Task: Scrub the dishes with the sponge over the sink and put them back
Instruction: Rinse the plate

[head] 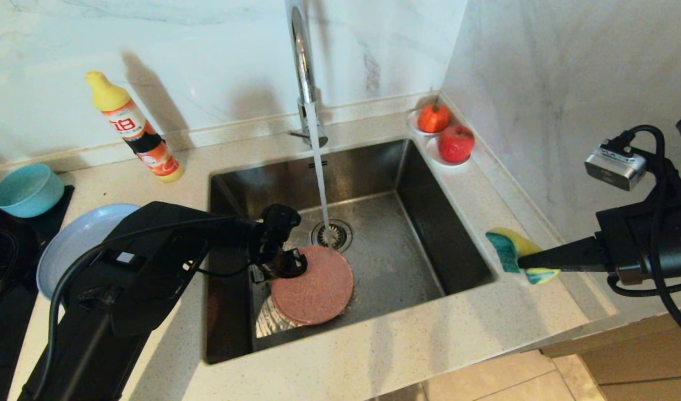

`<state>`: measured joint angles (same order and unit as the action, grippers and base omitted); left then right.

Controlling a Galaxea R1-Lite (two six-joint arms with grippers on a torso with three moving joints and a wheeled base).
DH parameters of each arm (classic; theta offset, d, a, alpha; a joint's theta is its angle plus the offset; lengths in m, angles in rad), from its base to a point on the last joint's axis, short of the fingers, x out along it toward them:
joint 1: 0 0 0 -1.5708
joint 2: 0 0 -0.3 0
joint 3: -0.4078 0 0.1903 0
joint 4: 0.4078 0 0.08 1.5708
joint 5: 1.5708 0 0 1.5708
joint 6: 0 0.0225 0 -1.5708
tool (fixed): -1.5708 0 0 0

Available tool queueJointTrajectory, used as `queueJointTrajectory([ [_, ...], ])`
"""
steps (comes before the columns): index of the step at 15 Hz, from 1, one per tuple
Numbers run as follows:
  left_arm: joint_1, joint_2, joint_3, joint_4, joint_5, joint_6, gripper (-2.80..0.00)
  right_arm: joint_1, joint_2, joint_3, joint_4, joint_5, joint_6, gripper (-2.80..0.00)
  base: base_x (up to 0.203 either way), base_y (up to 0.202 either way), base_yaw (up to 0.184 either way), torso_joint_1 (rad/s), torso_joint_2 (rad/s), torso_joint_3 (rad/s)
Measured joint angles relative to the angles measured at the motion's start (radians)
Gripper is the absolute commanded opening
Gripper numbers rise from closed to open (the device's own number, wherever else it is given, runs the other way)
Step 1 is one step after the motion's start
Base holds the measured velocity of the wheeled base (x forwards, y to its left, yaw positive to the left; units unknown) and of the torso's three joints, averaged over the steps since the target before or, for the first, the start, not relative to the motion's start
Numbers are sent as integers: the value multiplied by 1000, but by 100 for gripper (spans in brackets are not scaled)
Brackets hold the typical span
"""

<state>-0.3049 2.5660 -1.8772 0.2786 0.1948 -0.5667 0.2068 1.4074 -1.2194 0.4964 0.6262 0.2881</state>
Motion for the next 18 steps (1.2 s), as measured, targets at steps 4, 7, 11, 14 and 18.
queueJointTrajectory([
  [4,0,-1,0,1,0,-1,-280,0,1,1,0,0,0,-280,0,0,0,0,0,0],
  [7,2,-14,1,4,1,-1,-280,0,-1,0,0,0,0,-280,0,0,0,0,0,0],
  [11,0,-63,9,11,-2,-8,-280,0,-4,1,1,0,0,-280,0,0,0,0,0,0],
  [14,1,-73,16,9,-2,-7,-280,0,-2,4,1,1,0,-280,0,0,0,0,0,0],
  [18,1,-50,13,0,0,-6,-280,0,3,4,0,0,0,-280,0,0,0,0,0,0],
])
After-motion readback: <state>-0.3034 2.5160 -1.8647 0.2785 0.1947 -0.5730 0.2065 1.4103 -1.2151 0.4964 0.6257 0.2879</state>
